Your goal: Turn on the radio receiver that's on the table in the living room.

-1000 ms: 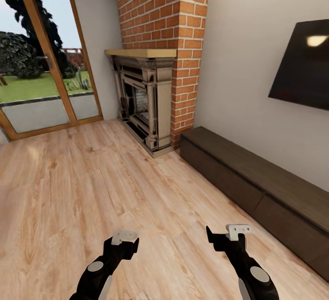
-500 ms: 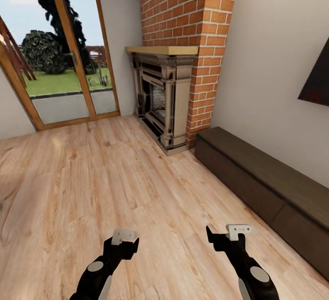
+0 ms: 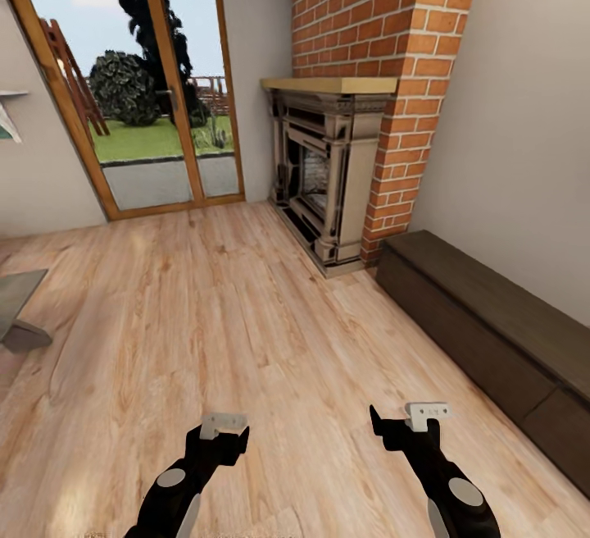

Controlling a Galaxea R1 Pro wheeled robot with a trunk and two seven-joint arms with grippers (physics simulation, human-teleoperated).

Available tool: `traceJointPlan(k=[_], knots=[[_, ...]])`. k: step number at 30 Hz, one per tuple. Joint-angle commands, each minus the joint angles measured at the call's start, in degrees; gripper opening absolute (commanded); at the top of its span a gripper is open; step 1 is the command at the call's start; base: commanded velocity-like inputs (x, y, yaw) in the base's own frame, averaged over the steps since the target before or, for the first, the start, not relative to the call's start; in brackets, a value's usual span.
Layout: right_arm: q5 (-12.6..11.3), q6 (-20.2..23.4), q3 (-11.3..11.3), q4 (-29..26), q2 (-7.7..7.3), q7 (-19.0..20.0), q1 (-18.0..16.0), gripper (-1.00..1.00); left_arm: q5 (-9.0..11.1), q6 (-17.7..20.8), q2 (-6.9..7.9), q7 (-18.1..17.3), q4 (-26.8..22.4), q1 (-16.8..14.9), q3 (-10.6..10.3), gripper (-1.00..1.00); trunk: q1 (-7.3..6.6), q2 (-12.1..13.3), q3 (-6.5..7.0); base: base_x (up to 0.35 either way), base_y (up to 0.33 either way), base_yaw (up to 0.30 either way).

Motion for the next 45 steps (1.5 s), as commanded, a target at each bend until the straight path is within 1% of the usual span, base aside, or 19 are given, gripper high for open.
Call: traceJointPlan(k=[1, 18, 24, 26, 27, 28, 29, 30, 31, 32, 33, 34, 35, 36, 38, 39, 40, 41, 45], knots=[[0.0, 0.0, 0.0, 0.0, 0.00, 0.0, 0.0, 1.00, 0.0, 0.0, 0.00, 0.0, 0.0, 0.0, 0.0, 1.00, 0.00, 0.0, -0.05, 0.000, 0.000, 0.244], [0.0, 0.0, 0.1, 0.1, 0.00, 0.1, 0.0, 1.00, 0.0, 0.0, 0.00, 0.0, 0.1, 0.0, 0.0, 1.00, 0.00, 0.0, -0.92, 0.000, 0.000, 0.241], [0.0, 0.0, 0.2, 0.8, -0.06, 0.1, 0.0, 1.00, 0.0, 0.0, 0.16, 0.0, 0.1, 0.0, -0.1, 1.00, 0.00, 0.0, -0.99, 0.000, 0.000, 0.056], [0.0, -0.1, 0.2, 13.7, -0.78, 0.2, 0.1, 1.00, 0.0, 0.0, 0.37, 0.0, 7.3, 0.0, 0.0, 1.00, 0.00, 0.0, -0.99, 0.000, 0.000, 0.003], [0.0, -0.1, 0.2, 15.8, -0.94, 0.2, 0.1, 1.00, 0.0, 0.0, 0.42, 0.0, 9.0, 0.0, 0.0, 1.00, 0.00, 0.0, -0.99, 0.000, 0.000, 0.002], [0.0, -0.2, 0.1, 20.4, -1.25, 0.2, 0.1, 1.00, 0.0, 0.0, 0.59, 0.0, 13.0, 0.0, 0.0, 1.00, 0.00, 0.0, -0.99, 0.000, 0.000, 0.001], [0.0, -0.3, 0.1, 22.8, -1.37, 0.2, 0.0, 1.00, 0.0, 0.0, 0.70, 0.0, 15.3, 0.0, 0.1, 1.00, 0.00, 0.0, -0.99, 0.000, 0.000, 0.000], [0.0, -1.3, 0.1, 30.4, -1.60, 0.2, 0.1, 1.00, 0.0, -0.1, 1.14, -0.1, 22.7, 0.0, 0.5, 1.00, 0.00, 0.0, -0.99, 0.000, 0.000, 0.000], [-0.1, -2.6, 0.1, 35.6, -1.69, 0.3, 0.1, 1.00, 0.0, -0.7, 1.36, -0.1, 28.3, 0.0, 1.1, 1.00, 0.00, 0.0, -0.99, 0.000, 0.000, 0.000], [-0.1, -4.8, 0.2, 43.0, -1.77, 0.3, 0.1, 1.00, 0.1, -3.0, 1.56, -0.2, 37.4, 0.0, 2.2, 1.00, 0.00, 0.0, -0.99, 0.000, 0.000, 0.000], [-0.1, -6.1, 0.2, 47.9, -1.78, 0.3, 0.1, 1.00, 0.1, -5.6, 1.63, -0.2, 43.7, 0.0, 3.0, 1.00, 0.00, 0.0, -0.99, 0.000, 0.000, 0.000], [-0.1, -6.8, 0.3, 50.4, -1.77, 0.3, 0.1, 1.00, 0.0, -7.2, 1.66, -0.2, 46.9, 0.0, 3.3, 1.00, 0.00, 0.0, -0.99, 0.000, 0.000, 0.000], [-0.1, -9.8, 0.4, 60.2, -1.72, 0.3, 0.1, 1.00, 0.0, -13.4, 1.79, -0.2, 58.8, 0.0, 4.0, 1.00, 0.00, 0.0, -0.99, 0.000, 0.000, 0.000], [-0.1, -10.6, 0.4, 62.5, -1.71, 0.3, 0.1, 1.00, 0.0, -14.8, 1.84, -0.2, 61.6, 0.0, 4.1, 1.00, 0.00, 0.0, -0.99, 0.000, 0.000, 0.000], [-0.1, -13.5, 0.5, 70.7, -1.78, 0.3, 0.1, 1.00, -0.1, -19.0, 2.04, -0.2, 71.9, 0.0, 4.2, 1.00, 0.00, 0.0, -0.99, 0.000, 0.000, 0.000], [-0.1, -14.2, 0.5, 72.4, -1.79, 0.3, 0.1, 1.00, -0.1, -19.6, 2.09, -0.2, 73.8, 0.0, 4.2, 1.00, 0.00, 0.0, -0.99, 0.000, 0.000, 0.000], [-0.2, -17.4, 0.5, 80.3, -1.63, 0.4, 0.1, 1.00, -0.1, -21.3, 2.38, -0.2, 78.8, 0.2, 4.2, 1.00, 0.00, 0.0, -0.99, 0.000, 0.000, 0.000], [-0.3, -18.6, 0.5, 82.2, -1.45, 0.4, 0.1, 1.00, -0.1, -21.6, 2.84, -0.2, 79.8, 0.4, 4.2, 1.00, 0.00, 0.0, -0.99, 0.000, 0.000, 0.000], [-0.3, -20.8, 0.3, 83.1, -1.40, 0.4, 0.1, 1.00, -0.2, -22.2, 3.29, -0.2, 80.0, 0.7, 4.3, 1.00, 0.00, 0.0, -0.99, 0.000, 0.000, 0.000]])
